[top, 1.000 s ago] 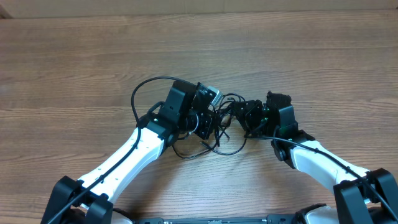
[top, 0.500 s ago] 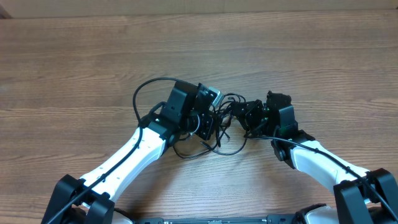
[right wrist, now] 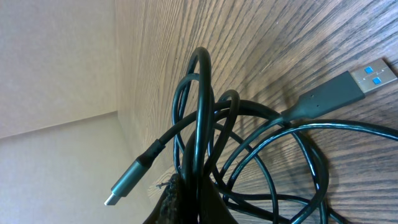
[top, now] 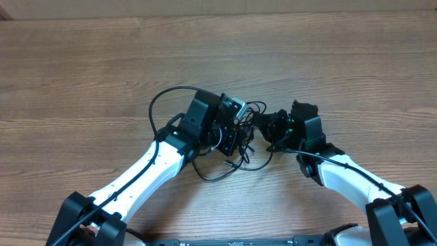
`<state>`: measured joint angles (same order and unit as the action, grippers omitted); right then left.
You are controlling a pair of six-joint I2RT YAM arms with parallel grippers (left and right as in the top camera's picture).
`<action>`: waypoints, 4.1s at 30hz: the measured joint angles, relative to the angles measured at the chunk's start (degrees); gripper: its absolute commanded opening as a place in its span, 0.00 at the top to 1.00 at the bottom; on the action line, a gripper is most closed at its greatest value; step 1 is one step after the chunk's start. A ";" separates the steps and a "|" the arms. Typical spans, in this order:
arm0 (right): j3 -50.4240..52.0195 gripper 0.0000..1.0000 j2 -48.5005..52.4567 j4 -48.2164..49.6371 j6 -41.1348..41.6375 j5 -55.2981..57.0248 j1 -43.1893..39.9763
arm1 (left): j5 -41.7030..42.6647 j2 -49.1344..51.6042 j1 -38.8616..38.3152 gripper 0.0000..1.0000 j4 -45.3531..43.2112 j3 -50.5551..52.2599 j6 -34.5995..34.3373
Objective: Untangle cables
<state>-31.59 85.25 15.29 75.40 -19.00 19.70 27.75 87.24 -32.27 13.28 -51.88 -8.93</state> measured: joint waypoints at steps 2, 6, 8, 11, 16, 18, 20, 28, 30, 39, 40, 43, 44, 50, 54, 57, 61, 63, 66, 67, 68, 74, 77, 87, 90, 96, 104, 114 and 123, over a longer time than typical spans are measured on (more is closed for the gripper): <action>0.00 0.96 0.00 0.04 -0.02 0.00 0.00 | -0.28 0.00 0.00 0.95 0.00 0.00 0.00; 0.00 0.96 0.00 0.00 0.00 -0.11 0.00 | -1.42 0.00 -0.02 0.96 0.35 0.00 0.00; 0.00 0.96 0.00 0.00 -0.02 -0.42 0.00 | -2.62 0.00 -0.02 0.96 0.94 0.00 -0.04; 0.00 0.96 0.00 -0.02 0.00 -1.16 0.00 | -5.77 0.00 -0.02 0.96 2.38 0.00 -0.13; 0.00 0.96 0.00 0.15 0.00 -4.52 -0.20 | -13.92 0.00 -0.02 0.96 5.57 0.00 -0.15; 0.00 0.96 0.00 0.26 0.00 -6.01 -0.55 | -17.31 0.00 -0.02 0.96 6.56 0.00 -0.66; 0.00 0.96 0.00 0.52 -0.02 -7.74 -1.22 | -20.24 0.00 -0.02 0.96 7.17 0.00 -1.68; 0.00 0.96 0.31 5.84 -0.04 -16.02 -3.98 | -24.85 0.00 -0.02 0.96 7.37 0.00 -3.02; 0.00 0.96 0.39 7.74 -0.07 -18.21 -4.48 | -25.24 0.00 -0.02 0.95 7.37 0.00 -3.13; 0.00 0.96 0.44 12.76 -0.09 -26.40 -6.40 | -25.83 0.00 -0.02 0.94 7.34 0.00 -3.19; 0.00 0.96 0.44 12.74 -0.28 -26.75 -6.56 | -25.31 0.00 -0.02 0.86 7.37 0.00 -3.15; 0.00 0.96 0.44 12.52 -1.38 -26.71 -6.84 | -21.97 0.00 0.00 0.21 7.37 0.00 -3.21; -0.02 0.96 0.42 11.63 -2.01 -26.40 -6.88 | -20.44 0.00 0.00 0.18 7.34 0.00 -3.19; -0.02 0.96 0.42 1.75 -3.72 -20.83 -7.28 | -9.79 0.22 0.00 0.05 6.97 0.09 -3.39; -0.02 0.96 0.42 1.62 -4.31 -18.99 -7.23 | -6.45 0.22 0.00 0.03 6.67 0.09 -3.39; -0.02 0.96 0.44 1.60 -4.59 -18.32 -7.23 | -5.09 0.22 0.00 0.00 5.90 0.09 -3.41; -0.02 0.96 0.44 1.62 -4.72 -17.79 -7.23 | -1.90 0.22 -0.02 0.00 2.93 0.09 -3.39; -0.02 0.96 0.44 1.62 -4.72 -17.42 -7.23 | 0.00 0.22 0.00 0.00 0.94 0.09 -3.43; -0.02 0.96 0.44 1.40 -4.90 -16.74 -7.23 | 2.40 0.22 -0.02 0.01 -1.68 0.09 -4.17; -0.02 0.96 0.44 1.27 -4.92 -16.57 -7.26 | 3.02 0.22 -0.02 0.00 -2.29 0.09 -4.52; -0.02 0.96 0.44 1.11 -4.92 -16.50 -7.23 | 3.52 0.22 -0.02 0.01 -2.75 0.09 -4.79; -0.02 0.96 0.42 1.40 -4.92 -16.72 -7.23 | 3.89 0.22 -0.02 0.01 -3.19 0.09 -5.97; -0.02 0.96 0.44 2.97 -4.90 -17.20 -7.23 | 1.64 0.22 -0.52 0.00 -2.08 0.09 -6.14; -0.02 0.96 0.44 4.52 -4.87 -18.60 -7.23 | -10.23 0.22 -4.66 0.00 -0.11 0.09 -7.65; -0.02 0.96 0.44 4.55 -4.90 -18.75 -7.23 | -15.02 0.22 -6.40 0.00 0.24 0.09 -8.57; -0.02 0.96 0.44 4.66 -4.46 -19.78 -7.23 | -23.04 0.22 -7.41 0.00 0.92 0.09 -11.04; -0.02 0.96 0.44 6.25 -3.96 -21.79 -7.19 | -36.83 0.22 -7.50 0.01 6.95 0.09 -12.15; 0.00 0.96 0.52 10.08 -3.43 -24.98 -6.91 | -47.91 0.22 -7.06 0.00 9.92 0.09 -12.20; 0.00 0.96 0.52 12.63 -2.47 -28.92 -7.28 | -49.70 0.22 -0.55 0.00 10.56 0.09 -12.15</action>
<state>-31.59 85.78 27.92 72.93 -47.92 12.43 -21.96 87.46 -32.82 23.83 -51.79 -21.08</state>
